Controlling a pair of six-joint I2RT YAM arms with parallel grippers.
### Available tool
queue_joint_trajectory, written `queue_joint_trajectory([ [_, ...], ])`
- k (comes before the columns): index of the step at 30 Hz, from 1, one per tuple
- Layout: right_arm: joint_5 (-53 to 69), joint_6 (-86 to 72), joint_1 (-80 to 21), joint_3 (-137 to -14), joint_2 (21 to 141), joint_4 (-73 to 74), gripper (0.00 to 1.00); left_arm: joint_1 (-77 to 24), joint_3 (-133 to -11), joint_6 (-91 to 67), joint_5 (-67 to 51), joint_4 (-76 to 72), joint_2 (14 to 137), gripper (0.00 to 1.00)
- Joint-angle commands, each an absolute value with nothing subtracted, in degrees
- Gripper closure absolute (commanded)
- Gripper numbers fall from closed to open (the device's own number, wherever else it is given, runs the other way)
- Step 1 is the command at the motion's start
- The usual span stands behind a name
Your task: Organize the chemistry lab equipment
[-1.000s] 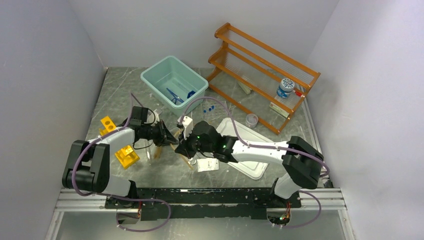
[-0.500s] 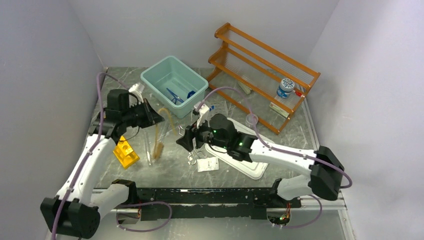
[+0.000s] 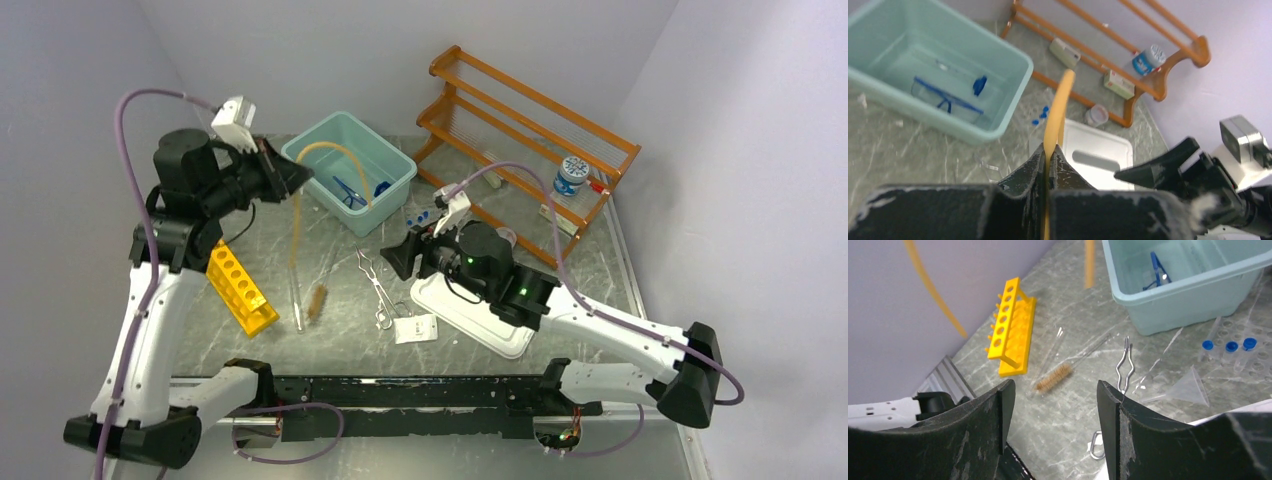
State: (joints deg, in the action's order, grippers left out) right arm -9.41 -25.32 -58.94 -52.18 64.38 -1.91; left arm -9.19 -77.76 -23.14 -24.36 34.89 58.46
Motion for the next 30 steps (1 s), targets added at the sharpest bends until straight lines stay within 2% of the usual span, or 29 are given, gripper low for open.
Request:
queue_joint_trajectory([
  [1,-13.1,-25.8,-58.7,-52.5,61.2,-1.8,0.36,-8.9,-85.1,-24.0,-25.1,26.5,65.5,0.95],
  [6,-15.9,-26.3,-58.7,-51.9,60.4,-0.8,0.36,-8.9,-91.4,-29.8,-17.9,25.0,75.4,0.95],
  [12,-18.2,-26.4,-58.6,-51.1,60.0,-0.4,0.37,-9.5,-90.6,-34.8,-18.8,14.9,85.2,0.95],
  [18,-17.5,-26.9,-58.6,-51.1,60.7,-1.1,0.37,-10.9,-91.0,-34.1,-10.2,8.9,92.6,0.95],
  [22,-18.4,-27.2,-58.6,-51.1,61.2,-0.8,0.37,-11.4,-93.1,-36.4,-6.4,10.1,97.9,0.95],
  [30,-19.5,-27.9,-58.4,-50.3,60.9,-0.3,0.37,-12.2,-92.4,-39.0,-6.5,7.6,106.1,0.95],
])
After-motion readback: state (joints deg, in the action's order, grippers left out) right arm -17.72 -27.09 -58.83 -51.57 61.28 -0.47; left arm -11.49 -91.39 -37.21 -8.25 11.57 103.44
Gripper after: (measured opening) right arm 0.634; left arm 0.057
